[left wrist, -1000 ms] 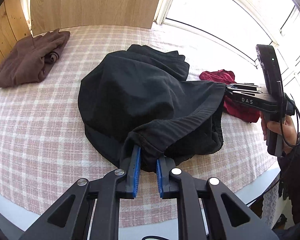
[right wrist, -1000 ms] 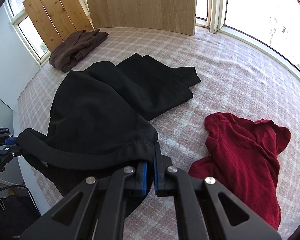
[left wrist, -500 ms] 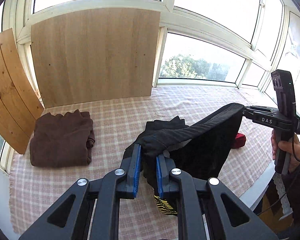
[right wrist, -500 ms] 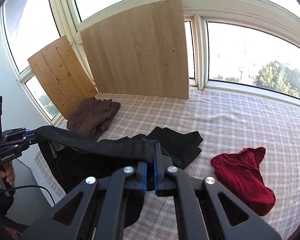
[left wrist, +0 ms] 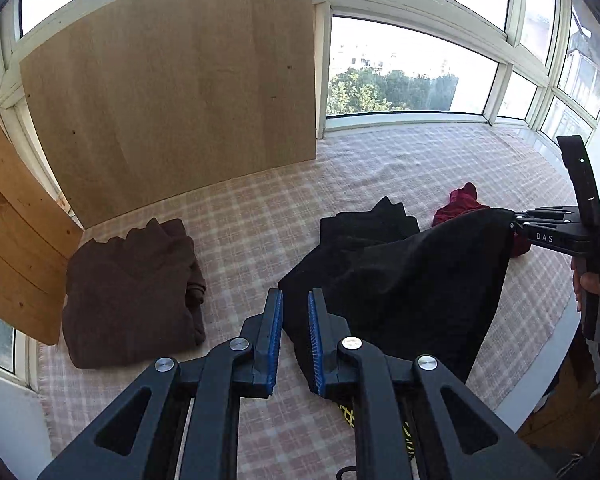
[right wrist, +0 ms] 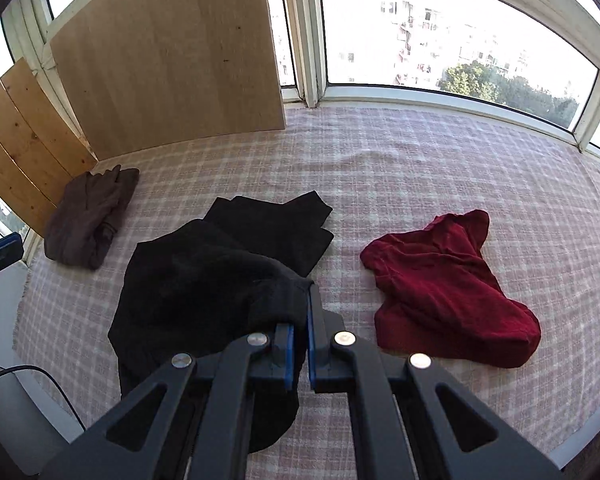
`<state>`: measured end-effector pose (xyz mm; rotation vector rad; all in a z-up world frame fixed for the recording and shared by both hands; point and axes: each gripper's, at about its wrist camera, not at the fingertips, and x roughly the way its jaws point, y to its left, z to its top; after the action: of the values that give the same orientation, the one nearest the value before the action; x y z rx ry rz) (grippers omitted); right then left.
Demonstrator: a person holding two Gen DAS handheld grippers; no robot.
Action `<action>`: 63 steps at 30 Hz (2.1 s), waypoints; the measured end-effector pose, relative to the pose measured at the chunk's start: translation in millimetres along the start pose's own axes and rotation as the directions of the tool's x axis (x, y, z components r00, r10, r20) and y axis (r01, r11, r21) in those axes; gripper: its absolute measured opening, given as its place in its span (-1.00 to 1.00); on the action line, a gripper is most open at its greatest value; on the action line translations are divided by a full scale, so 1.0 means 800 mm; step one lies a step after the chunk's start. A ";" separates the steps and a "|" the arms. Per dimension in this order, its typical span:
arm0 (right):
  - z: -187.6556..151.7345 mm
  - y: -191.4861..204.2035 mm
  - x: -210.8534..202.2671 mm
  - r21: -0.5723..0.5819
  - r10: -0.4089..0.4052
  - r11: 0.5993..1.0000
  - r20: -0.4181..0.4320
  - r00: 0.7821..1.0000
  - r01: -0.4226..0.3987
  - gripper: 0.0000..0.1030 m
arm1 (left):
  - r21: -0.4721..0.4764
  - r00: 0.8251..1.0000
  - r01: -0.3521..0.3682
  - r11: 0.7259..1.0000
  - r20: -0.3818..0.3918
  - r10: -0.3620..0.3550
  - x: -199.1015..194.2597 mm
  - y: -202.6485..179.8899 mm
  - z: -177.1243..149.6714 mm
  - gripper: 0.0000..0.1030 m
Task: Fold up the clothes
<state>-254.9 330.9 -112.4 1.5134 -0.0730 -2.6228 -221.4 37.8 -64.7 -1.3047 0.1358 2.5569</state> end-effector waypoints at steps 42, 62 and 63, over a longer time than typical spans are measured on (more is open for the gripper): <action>-0.032 -0.064 0.062 -0.170 0.031 0.984 -0.156 0.987 -0.058 -0.91 | -0.261 0.983 -0.099 0.960 -0.178 0.053 0.080 -0.144 -0.245 -0.17; -0.022 -0.005 -0.023 -0.181 0.043 0.983 0.065 0.997 -0.031 -0.91 | -0.388 0.986 0.036 0.921 0.166 0.031 -0.040 -0.020 -0.115 -0.92; -0.019 0.001 -0.036 -0.179 0.038 0.984 0.088 0.995 -0.021 -0.91 | -0.388 0.980 0.042 0.921 0.194 0.037 -0.053 -0.010 -0.104 -0.92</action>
<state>-227.3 333.9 -95.4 1.3250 0.1268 -2.5954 -130.4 20.4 -79.8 -1.1528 -0.4392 2.7887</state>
